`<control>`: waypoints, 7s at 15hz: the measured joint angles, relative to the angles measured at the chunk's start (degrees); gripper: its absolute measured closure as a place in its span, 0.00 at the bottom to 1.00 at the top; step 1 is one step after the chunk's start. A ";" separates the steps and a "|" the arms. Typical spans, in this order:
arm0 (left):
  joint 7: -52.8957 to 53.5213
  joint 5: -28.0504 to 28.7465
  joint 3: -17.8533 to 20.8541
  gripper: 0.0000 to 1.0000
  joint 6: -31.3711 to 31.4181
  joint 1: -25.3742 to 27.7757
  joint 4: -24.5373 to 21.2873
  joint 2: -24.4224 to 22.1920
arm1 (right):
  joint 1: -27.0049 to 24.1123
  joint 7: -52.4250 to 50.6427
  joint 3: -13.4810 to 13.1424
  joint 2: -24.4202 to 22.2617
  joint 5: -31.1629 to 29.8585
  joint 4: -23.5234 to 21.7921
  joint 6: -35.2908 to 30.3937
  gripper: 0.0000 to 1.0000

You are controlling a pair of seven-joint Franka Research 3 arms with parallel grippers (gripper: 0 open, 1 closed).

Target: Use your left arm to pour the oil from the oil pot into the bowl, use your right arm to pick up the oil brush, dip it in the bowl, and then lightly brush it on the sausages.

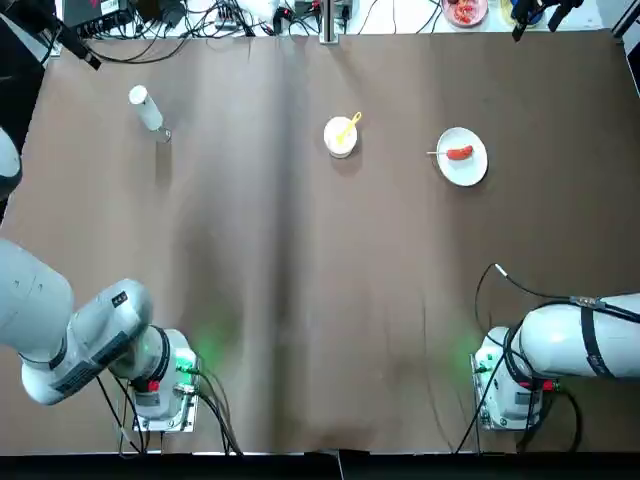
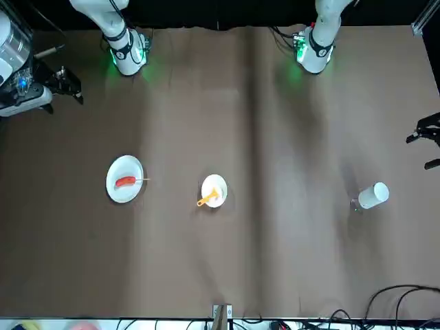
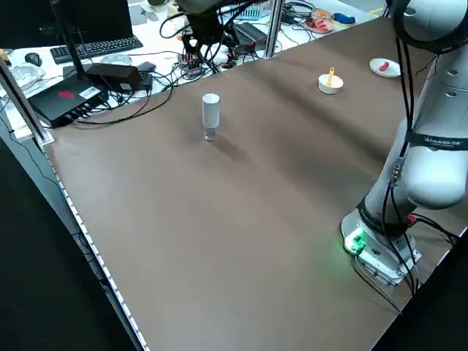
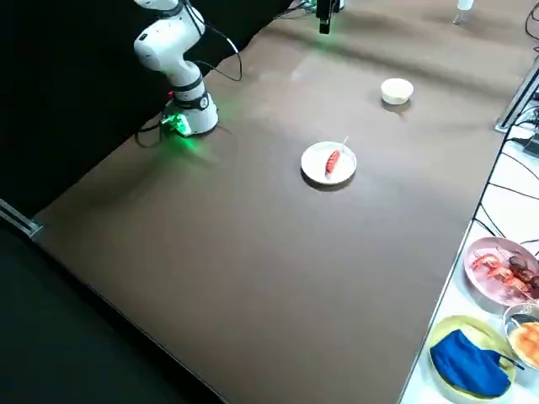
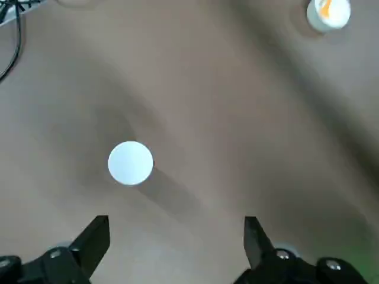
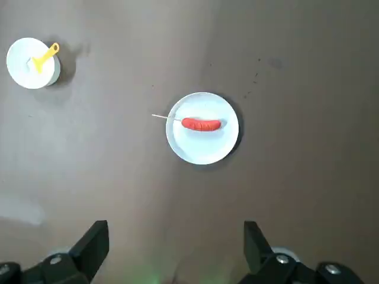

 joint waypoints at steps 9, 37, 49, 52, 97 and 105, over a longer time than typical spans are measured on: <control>37.15 -17.89 0.24 0.00 0.34 4.54 2.66 8.16 | 0.43 0.00 0.08 0.00 0.00 -0.02 0.06 0.00; 69.48 -39.10 0.27 0.00 0.34 10.09 5.61 37.26 | 0.47 0.02 0.08 0.00 0.00 -0.32 -0.44 0.00; 69.81 -43.80 0.18 0.01 0.34 8.68 5.64 40.65 | 0.49 0.03 0.08 0.00 0.00 -0.62 -0.44 0.00; 69.81 -43.84 0.18 0.01 0.27 8.38 5.29 40.94 | 0.49 0.03 0.08 0.00 0.00 -0.65 -0.43 0.00; 7.13 -0.57 -2.42 0.44 26.30 -34.13 5.65 25.70 | 0.51 0.03 0.09 0.00 0.00 -0.91 -0.03 0.00; -14.83 16.14 -2.20 0.44 35.38 -48.76 5.73 26.84 | 1.27 0.03 0.11 0.00 0.00 -0.91 0.52 0.00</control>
